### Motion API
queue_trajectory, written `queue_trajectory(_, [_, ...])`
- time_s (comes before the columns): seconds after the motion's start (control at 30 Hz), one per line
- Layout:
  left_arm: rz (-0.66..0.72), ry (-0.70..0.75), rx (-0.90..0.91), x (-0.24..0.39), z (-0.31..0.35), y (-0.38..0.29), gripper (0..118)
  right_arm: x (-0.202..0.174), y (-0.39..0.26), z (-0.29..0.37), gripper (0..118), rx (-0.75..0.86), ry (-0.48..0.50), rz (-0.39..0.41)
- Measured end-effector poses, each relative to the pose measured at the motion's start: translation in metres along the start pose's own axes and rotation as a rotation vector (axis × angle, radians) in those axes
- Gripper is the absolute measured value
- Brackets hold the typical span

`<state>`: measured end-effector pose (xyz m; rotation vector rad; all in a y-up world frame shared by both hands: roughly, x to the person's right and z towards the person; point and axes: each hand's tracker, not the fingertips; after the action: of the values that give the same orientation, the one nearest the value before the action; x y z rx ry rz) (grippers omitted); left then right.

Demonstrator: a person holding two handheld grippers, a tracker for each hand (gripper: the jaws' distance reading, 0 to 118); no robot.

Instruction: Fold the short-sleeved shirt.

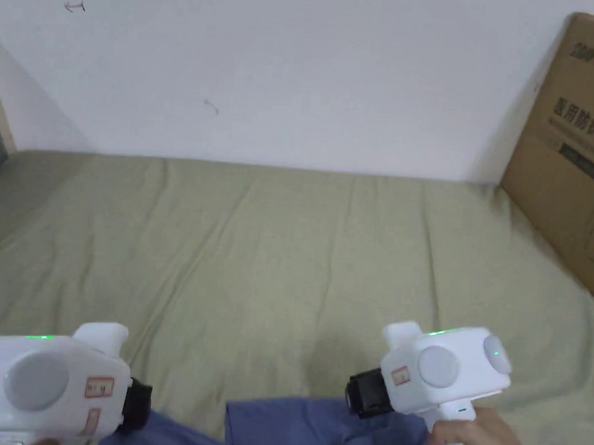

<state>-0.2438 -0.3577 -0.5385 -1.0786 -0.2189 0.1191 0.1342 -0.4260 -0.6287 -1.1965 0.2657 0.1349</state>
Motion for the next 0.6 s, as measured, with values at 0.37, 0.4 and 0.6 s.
queue_trajectory(0.37, [0.006, 0.028, 0.029, -0.011, 0.028, -0.009, 5, -0.025, -0.006, 0.008, 5, -0.073, -0.106, 0.103])
queue_trajectory(0.4, [0.013, 0.03, 0.033, -0.012, 0.033, -0.01, 5, -0.023, -0.009, 0.013, 5, -0.08, -0.084, 0.096])
queue_trajectory(0.6, [-0.028, 0.111, 0.101, -0.012, 0.079, -0.005, 5, 0.008, -0.017, 0.101, 5, 0.071, -0.09, -0.086])
